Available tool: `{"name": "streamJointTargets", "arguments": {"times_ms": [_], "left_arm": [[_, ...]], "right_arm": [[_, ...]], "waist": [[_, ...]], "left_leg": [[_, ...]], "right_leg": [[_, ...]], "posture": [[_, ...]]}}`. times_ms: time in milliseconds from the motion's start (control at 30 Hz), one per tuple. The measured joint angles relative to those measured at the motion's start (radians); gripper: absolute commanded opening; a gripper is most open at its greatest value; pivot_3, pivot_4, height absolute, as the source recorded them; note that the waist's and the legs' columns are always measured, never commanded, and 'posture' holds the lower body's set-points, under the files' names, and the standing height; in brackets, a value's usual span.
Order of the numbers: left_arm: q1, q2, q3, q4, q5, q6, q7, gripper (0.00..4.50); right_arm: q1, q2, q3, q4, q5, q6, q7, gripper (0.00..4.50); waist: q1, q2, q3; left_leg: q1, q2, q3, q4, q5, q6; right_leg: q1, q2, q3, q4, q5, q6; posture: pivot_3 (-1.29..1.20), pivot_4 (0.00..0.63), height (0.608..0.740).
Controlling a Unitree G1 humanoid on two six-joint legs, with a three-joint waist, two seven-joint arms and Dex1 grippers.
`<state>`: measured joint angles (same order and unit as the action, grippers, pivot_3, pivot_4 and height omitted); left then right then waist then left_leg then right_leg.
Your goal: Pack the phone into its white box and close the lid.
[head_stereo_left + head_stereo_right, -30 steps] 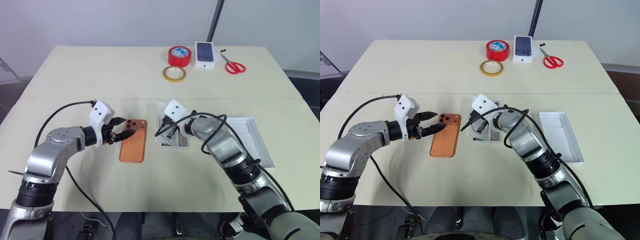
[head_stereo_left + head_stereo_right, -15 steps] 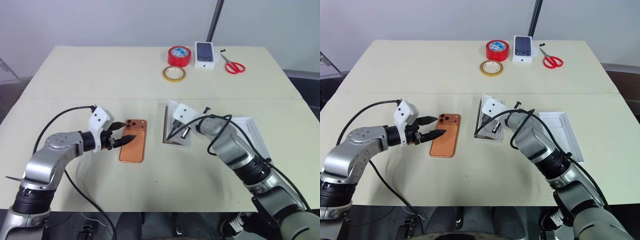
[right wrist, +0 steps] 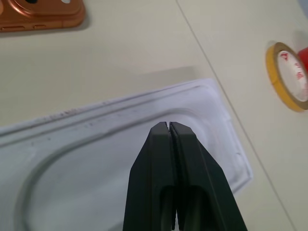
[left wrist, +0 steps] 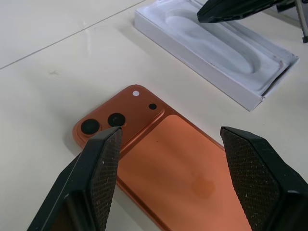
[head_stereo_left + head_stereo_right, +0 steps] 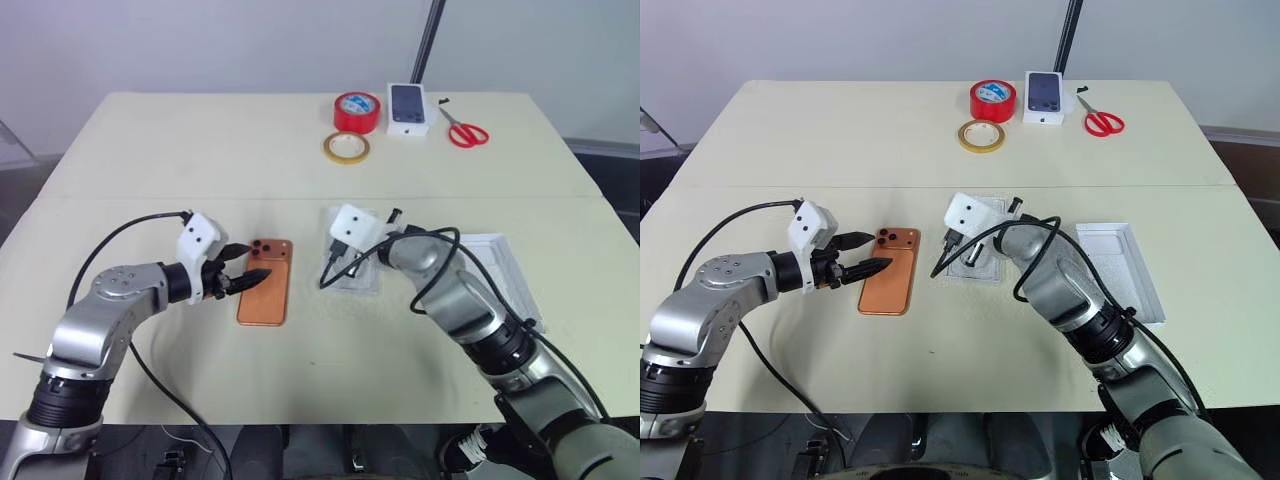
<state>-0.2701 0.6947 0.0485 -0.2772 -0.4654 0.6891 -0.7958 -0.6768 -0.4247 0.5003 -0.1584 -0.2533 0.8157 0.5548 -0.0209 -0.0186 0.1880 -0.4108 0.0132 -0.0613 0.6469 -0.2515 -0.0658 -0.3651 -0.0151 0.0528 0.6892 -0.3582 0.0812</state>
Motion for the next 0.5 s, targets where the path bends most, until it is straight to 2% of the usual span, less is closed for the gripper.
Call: {"name": "streamJointTargets", "arguments": {"times_ms": [233, 333, 500], "left_arm": [[0.002, -0.006, 0.002, -0.003, -0.001, 0.0, 0.015, 3.42], [0.014, -0.007, 0.004, -0.012, -0.002, 0.0, 0.02, 3.42], [0.033, -0.007, 0.009, -0.027, -0.005, 0.003, 0.031, 3.42]], "right_arm": [[-0.046, 0.057, -0.009, 0.205, -0.014, -0.088, -0.057, 0.07], [-0.045, 0.048, -0.008, 0.194, -0.007, -0.102, -0.006, 0.07], [0.016, -0.04, 0.016, 0.033, 0.021, -0.081, 0.16, 0.07]], "waist": [[0.0, 0.0, 0.0], [0.0, 0.0, 0.0], [0.002, 0.0, 0.0]], "left_leg": [[0.0, 0.0, 0.0, 0.0, 0.0, 0.0], [0.0, 0.0, 0.0, 0.0, 0.0, 0.0], [0.0, 0.0, 0.0, 0.0, 0.0, 0.0]], "right_leg": [[-0.001, 0.0, 0.0, 0.0, 0.0, 0.0], [0.0, 0.0, 0.0, 0.0, 0.0, 0.0], [0.0, 0.0, 0.0, 0.0, 0.0, 0.0]], "posture": [[0.0, 0.15, 0.74], [0.0, 0.15, 0.74], [0.0, 0.15, 0.74]]}}
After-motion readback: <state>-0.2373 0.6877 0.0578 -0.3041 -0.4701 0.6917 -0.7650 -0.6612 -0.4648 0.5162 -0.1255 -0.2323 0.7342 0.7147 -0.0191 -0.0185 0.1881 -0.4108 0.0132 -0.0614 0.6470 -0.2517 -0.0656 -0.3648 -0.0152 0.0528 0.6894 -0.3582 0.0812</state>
